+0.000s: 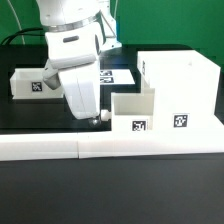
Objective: Assemble drawer
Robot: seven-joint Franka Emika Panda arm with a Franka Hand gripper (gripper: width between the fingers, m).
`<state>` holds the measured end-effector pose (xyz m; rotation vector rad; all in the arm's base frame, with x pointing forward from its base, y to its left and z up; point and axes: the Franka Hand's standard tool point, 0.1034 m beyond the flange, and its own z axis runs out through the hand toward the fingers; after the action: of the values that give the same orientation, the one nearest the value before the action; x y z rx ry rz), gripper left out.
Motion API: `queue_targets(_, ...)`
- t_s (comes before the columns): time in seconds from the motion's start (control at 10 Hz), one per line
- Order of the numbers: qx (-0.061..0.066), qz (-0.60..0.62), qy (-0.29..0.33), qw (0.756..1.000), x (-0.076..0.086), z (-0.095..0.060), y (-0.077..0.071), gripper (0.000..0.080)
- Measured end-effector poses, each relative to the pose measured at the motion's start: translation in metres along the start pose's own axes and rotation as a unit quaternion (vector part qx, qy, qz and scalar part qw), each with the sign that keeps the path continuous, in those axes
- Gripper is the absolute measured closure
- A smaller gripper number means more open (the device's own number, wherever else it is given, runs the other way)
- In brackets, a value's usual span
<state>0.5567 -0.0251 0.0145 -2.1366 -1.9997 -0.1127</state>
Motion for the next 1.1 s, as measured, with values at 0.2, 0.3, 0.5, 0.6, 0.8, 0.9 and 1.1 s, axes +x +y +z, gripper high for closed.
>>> queue_targets(0.2, 0.001, -0.002, 0.001, 1.0, -0.003, 0.002, 0.0, 0.0151)
queue_targets(0.3, 0.001, -0.002, 0.001, 1.0, -0.002, 0.002, 0.0, 0.0151)
queue_targets(0.5, 0.001, -0.029, 0.001, 1.0, -0.005, 0.001, 0.001, 0.0151)
queue_targets(0.6, -0.002, -0.062, 0.002, 0.998, -0.011, -0.002, 0.005, 0.0151)
queue_targets(0.8, -0.008, -0.081, 0.004, 0.997, -0.009, -0.01, 0.022, 0.0151)
queue_targets(0.9, -0.014, -0.084, 0.003, 0.996, -0.007, -0.016, 0.03, 0.0151)
queue_targets(1.1, -0.017, -0.061, 0.003, 0.998, 0.005, -0.018, 0.034, 0.0151)
